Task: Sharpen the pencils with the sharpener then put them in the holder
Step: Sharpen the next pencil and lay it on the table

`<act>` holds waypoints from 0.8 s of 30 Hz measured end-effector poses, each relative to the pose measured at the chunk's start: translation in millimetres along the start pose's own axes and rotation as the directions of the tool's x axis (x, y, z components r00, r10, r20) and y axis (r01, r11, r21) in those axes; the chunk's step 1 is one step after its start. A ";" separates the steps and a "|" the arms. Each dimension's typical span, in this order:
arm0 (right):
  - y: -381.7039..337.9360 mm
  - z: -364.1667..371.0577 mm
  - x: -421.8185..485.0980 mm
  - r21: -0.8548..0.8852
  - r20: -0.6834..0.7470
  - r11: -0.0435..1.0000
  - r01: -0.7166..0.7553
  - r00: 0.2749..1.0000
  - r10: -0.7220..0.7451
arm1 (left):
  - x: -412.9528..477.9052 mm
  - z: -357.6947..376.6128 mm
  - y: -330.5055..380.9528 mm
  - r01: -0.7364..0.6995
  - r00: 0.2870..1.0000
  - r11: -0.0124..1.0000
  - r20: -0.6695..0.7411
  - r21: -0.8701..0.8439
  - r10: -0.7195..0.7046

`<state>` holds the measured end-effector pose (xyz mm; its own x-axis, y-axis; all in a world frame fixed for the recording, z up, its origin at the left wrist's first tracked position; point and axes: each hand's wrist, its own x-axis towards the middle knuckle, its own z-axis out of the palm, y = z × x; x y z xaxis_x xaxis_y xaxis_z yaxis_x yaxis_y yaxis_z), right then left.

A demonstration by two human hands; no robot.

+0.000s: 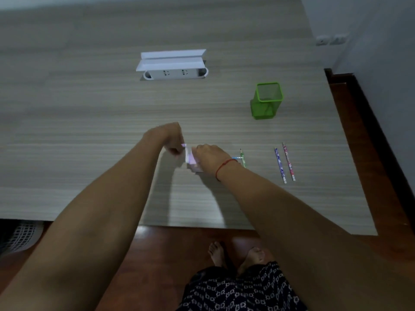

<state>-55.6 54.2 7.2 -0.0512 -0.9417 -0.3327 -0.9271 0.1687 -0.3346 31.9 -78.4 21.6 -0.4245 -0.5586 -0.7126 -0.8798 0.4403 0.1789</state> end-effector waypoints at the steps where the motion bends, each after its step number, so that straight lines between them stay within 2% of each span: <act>1: 0.7 0.5 0.3 -0.006 -0.004 1.000 0.005 1.000 -0.005 | -7.0 -6.1 5.2 0.031 0.988 0.999 0.154 -0.010 -0.030; 4: 0.4 -0.6 -0.8 0.000 -0.006 1.000 0.016 1.000 -0.016 | -16.4 -4.8 8.6 0.120 0.896 0.992 0.434 -0.039 -0.092; 6: 0.2 -1.8 -3.1 -0.002 -0.027 1.000 0.029 0.999 -0.029 | -10.7 19.1 1.6 0.141 0.839 0.989 0.536 -0.042 -0.097; 8: 0.3 -2.8 -4.2 0.018 -0.030 0.999 0.049 0.998 -0.048 | -2.2 52.6 -4.6 0.151 0.832 0.984 0.550 -0.097 -0.073; 10: 0.3 -5.6 -4.9 0.032 -0.003 0.998 0.056 0.998 -0.056 | 5.7 72.3 -6.9 0.162 0.892 0.966 0.449 -0.203 -0.055; 12: 1.7 -7.4 -4.2 0.050 0.011 0.998 0.037 0.999 -0.037 | 11.6 77.3 -10.7 0.151 0.955 0.957 0.287 -0.248 -0.076; 14: -0.9 -8.5 -5.4 0.066 0.033 0.998 0.016 0.999 -0.018 | 19.4 72.8 -17.6 0.085 0.996 0.974 -0.017 -0.208 -0.091; 16: -3.9 -6.6 -3.6 0.085 0.045 0.996 -0.014 0.999 0.010 | 24.1 64.1 -18.6 0.016 0.944 0.996 -0.328 -0.092 -0.046; 18: -5.1 -3.7 -1.5 0.108 0.038 0.993 -0.054 0.998 0.050 | 20.3 47.9 -12.0 -0.021 0.912 0.998 -0.410 -0.058 -0.005; 19: -5.7 -4.0 -1.7 0.107 0.031 0.992 -0.067 0.997 0.064 | 14.5 35.2 -6.7 -0.049 0.925 0.998 -0.379 -0.032 0.033; 21: -5.0 -2.9 0.0 0.078 0.028 0.995 -0.056 0.998 0.054 | 2.1 7.9 -1.8 -0.053 0.980 0.999 -0.191 -0.012 0.049; 22: -3.2 -2.2 0.6 0.074 0.022 0.996 -0.042 0.999 0.041 | -3.4 -2.7 -0.6 -0.025 1.000 0.999 -0.020 -0.029 0.024; 24: -1.8 -4.1 -1.2 0.053 0.024 0.998 -0.033 0.999 0.032 | -14.9 -8.4 0.6 0.061 0.944 0.998 0.327 -0.032 -0.048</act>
<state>-55.4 53.8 11.8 -0.0718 -0.9287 -0.3639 -0.9040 0.2148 -0.3698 35.9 -75.7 38.0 -0.2889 -0.3184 -0.9029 -0.9107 0.3822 0.1566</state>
